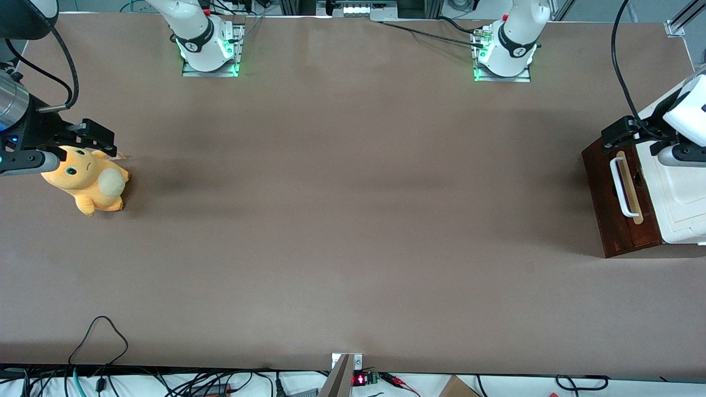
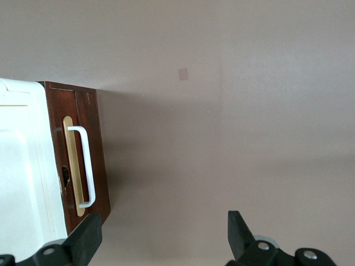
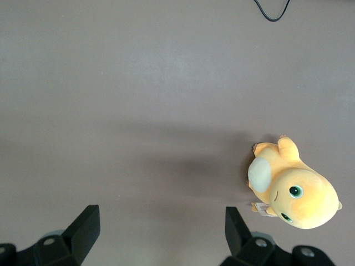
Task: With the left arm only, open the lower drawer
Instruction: 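Lower the open left gripper toward the white drawer handle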
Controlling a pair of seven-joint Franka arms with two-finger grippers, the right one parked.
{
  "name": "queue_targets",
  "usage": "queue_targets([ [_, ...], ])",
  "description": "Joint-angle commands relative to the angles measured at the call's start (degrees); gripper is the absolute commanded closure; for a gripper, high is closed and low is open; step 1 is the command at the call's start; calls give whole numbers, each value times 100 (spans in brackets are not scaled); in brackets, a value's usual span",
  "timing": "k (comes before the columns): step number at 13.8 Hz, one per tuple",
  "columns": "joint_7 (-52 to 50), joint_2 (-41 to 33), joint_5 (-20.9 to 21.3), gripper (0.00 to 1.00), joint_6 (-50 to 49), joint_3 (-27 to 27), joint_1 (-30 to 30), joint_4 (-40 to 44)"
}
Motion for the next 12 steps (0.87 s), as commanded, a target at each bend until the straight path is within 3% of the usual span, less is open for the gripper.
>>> queue_targets([
  [1, 147, 100, -111, 0, -304, 16, 7, 268],
  [12, 121, 197, -101, 0, -525, 25, 16, 277],
])
